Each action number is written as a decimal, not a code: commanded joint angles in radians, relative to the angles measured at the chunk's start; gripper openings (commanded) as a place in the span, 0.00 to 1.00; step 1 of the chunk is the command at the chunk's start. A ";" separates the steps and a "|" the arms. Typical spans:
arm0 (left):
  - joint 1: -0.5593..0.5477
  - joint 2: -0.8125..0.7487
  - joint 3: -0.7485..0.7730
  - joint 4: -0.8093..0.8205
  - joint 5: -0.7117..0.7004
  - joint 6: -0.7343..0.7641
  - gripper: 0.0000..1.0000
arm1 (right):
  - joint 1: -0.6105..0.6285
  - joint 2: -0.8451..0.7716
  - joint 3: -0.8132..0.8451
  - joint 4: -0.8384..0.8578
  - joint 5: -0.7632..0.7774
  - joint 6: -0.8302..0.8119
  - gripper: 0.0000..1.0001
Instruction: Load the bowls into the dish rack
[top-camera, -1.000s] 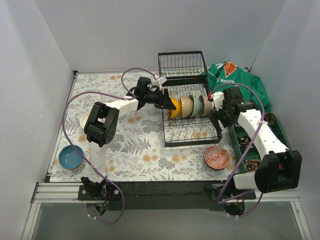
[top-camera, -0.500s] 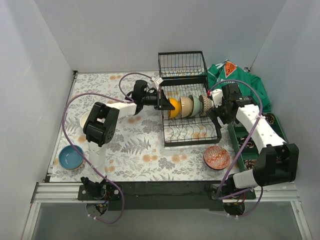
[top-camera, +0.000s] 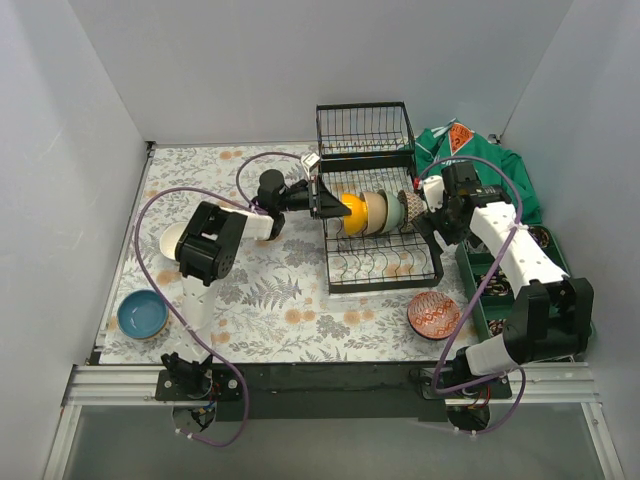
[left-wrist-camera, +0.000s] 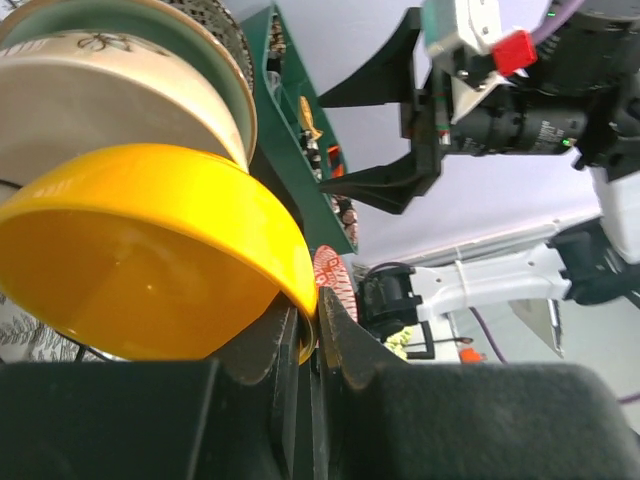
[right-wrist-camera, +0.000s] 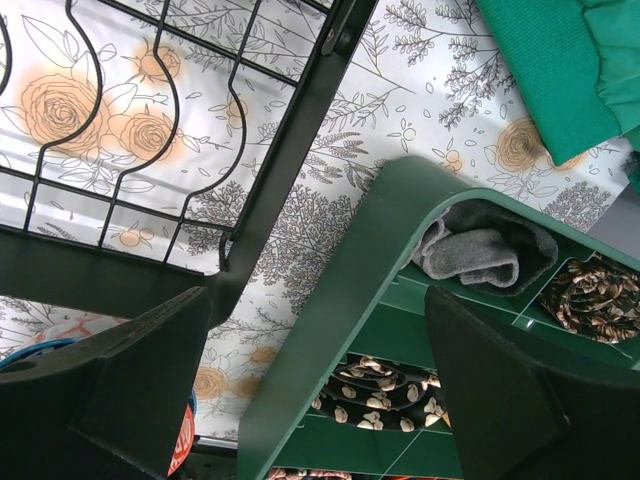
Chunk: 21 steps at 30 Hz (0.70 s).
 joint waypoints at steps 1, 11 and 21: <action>-0.002 0.047 0.049 0.232 0.062 -0.150 0.00 | -0.003 0.015 0.056 -0.019 0.016 -0.009 0.96; -0.002 0.207 0.099 0.620 0.088 -0.400 0.00 | 0.003 0.041 0.055 -0.031 0.027 -0.015 0.95; -0.004 0.373 0.194 0.864 0.027 -0.654 0.00 | 0.021 0.064 0.019 -0.042 0.039 -0.030 0.95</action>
